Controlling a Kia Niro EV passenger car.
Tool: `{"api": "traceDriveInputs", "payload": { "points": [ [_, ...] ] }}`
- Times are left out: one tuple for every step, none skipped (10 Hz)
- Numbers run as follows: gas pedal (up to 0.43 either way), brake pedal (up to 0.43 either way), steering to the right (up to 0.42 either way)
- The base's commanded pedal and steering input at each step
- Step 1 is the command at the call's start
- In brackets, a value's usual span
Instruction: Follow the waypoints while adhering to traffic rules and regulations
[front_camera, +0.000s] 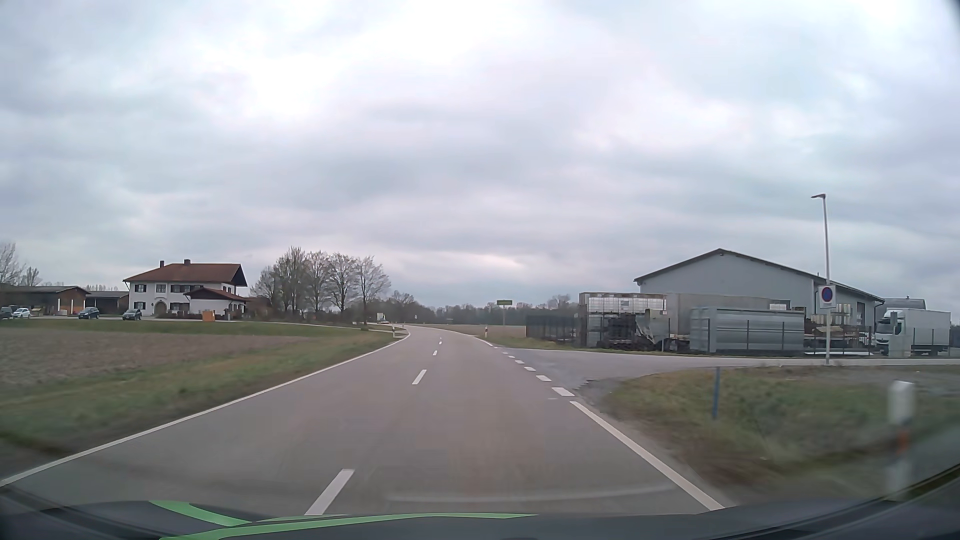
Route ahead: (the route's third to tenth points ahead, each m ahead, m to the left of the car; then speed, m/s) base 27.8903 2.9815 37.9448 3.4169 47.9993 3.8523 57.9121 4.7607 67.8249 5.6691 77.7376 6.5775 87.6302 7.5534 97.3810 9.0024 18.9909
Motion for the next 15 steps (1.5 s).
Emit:
{"api": "traceDriveInputs", "payload": {
  "points": [
    [0.169, 0.0, -0.006],
    [0.169, 0.0, -0.006],
    [0.177, 0.0, -0.006],
    [0.177, 0.0, -0.006],
    [0.177, 0.0, -0.006],
    [0.177, 0.0, -0.006],
    [0.177, 0.0, -0.006],
    [0.177, 0.0, -0.006],
    [0.177, 0.0, -0.006],
    [0.177, 0.0, -0.006],
    [0.177, 0.0, -0.006],
    [0.177, 0.0, -0.006],
    [0.177, 0.0, -0.006],
    [0.177, 0.0, -0.006],
    [0.177, 0.0, -0.006]
  ]
}}
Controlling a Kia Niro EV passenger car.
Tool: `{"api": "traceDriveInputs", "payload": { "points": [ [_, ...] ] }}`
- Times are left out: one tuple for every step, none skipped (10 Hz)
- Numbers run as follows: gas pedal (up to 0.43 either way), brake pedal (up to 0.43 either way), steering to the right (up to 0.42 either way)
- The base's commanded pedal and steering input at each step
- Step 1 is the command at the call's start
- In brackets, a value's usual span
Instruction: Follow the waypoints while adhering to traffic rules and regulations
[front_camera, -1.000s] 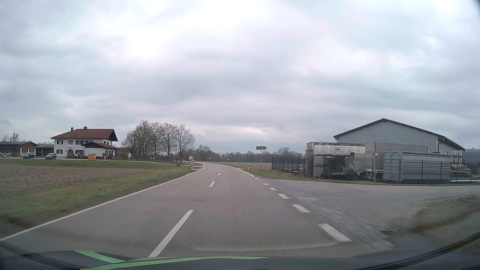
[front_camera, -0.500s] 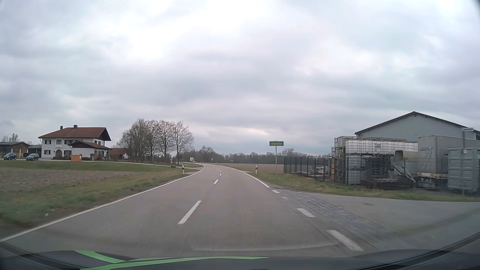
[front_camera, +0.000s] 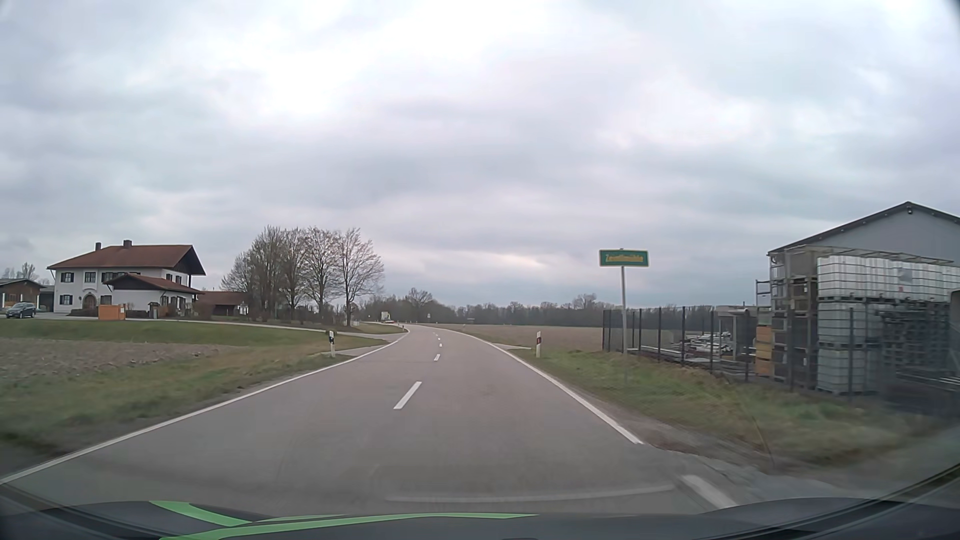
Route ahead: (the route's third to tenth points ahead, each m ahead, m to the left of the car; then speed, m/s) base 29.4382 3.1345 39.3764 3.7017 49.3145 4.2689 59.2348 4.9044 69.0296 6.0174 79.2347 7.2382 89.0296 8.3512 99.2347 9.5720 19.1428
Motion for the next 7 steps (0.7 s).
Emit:
{"api": "traceDriveInputs", "payload": {
  "points": [
    [0.177, 0.0, -0.006],
    [0.177, 0.0, -0.006],
    [0.189, 0.0, -0.006],
    [0.189, 0.0, -0.006],
    [0.189, 0.0, -0.006],
    [0.189, 0.0, -0.006],
    [0.189, 0.0, -0.006]
  ]
}}
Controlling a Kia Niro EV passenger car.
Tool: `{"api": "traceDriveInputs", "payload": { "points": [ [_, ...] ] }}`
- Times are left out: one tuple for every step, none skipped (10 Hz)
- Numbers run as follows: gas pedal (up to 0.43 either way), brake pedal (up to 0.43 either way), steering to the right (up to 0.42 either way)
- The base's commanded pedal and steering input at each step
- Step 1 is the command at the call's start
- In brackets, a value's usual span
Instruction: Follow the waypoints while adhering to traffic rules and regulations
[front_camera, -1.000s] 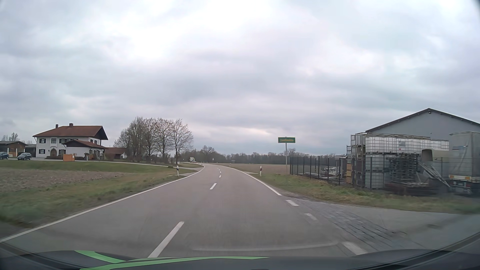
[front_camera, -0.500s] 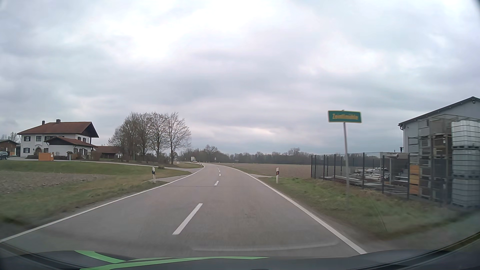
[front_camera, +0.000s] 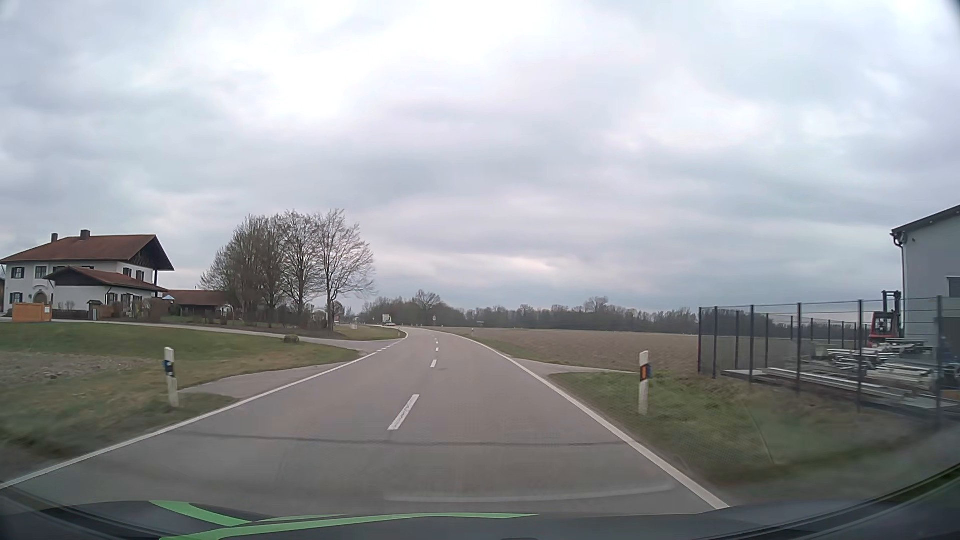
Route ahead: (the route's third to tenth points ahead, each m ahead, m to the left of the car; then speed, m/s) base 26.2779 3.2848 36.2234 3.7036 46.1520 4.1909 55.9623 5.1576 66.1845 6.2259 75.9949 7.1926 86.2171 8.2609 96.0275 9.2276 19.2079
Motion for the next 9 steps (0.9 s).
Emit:
{"api": "traceDriveInputs", "payload": {
  "points": [
    [0.189, 0.0, -0.006],
    [0.189, 0.0, -0.006],
    [0.189, 0.0, -0.006],
    [0.189, 0.0, -0.007],
    [0.189, 0.0, -0.007],
    [0.189, 0.0, -0.007],
    [0.189, 0.0, -0.007],
    [0.189, 0.0, -0.007],
    [0.189, 0.0, -0.007]
  ]
}}
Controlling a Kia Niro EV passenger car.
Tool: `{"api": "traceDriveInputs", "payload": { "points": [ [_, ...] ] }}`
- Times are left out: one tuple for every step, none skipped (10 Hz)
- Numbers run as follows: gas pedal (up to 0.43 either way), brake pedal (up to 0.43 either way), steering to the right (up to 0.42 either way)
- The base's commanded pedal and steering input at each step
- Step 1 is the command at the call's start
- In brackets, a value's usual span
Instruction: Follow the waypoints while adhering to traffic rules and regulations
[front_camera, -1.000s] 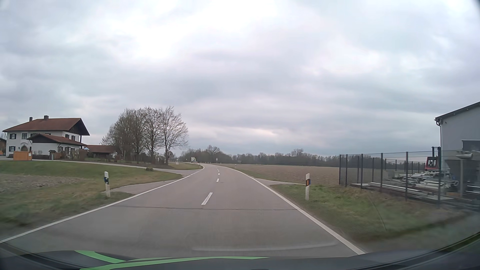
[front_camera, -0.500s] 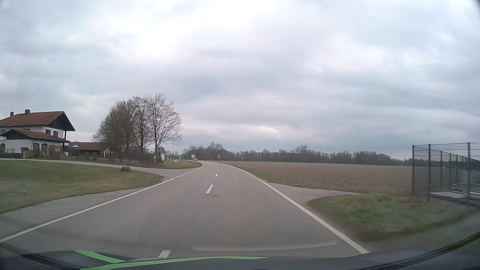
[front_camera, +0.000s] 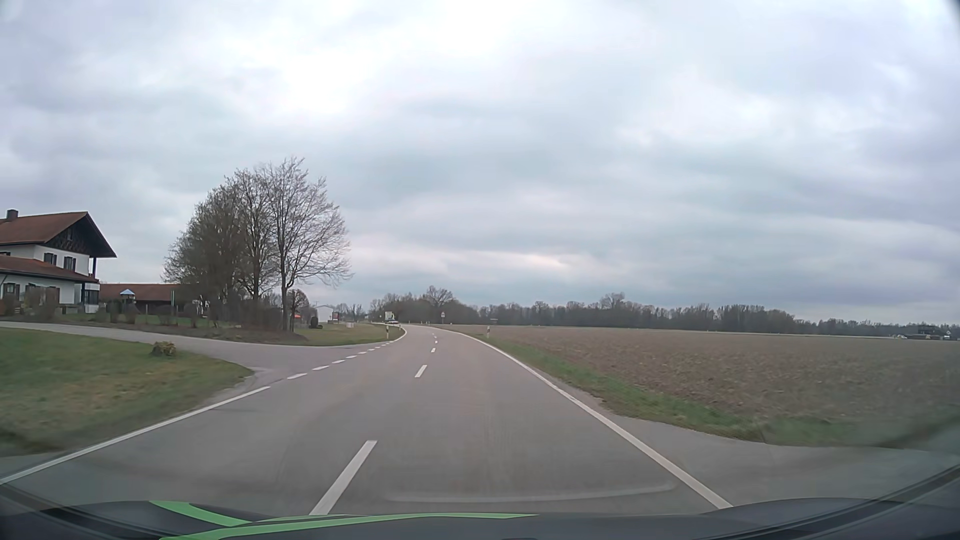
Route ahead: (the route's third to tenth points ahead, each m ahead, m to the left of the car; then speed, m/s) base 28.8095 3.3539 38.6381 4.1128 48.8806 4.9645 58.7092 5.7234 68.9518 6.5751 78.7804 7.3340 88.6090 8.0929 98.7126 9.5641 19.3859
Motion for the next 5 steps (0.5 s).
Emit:
{"api": "traceDriveInputs", "payload": {
  "points": [
    [0.189, 0.0, -0.007],
    [0.189, 0.0, -0.007],
    [0.189, 0.0, -0.008],
    [0.189, 0.0, -0.008],
    [0.189, 0.0, -0.008]
  ]
}}
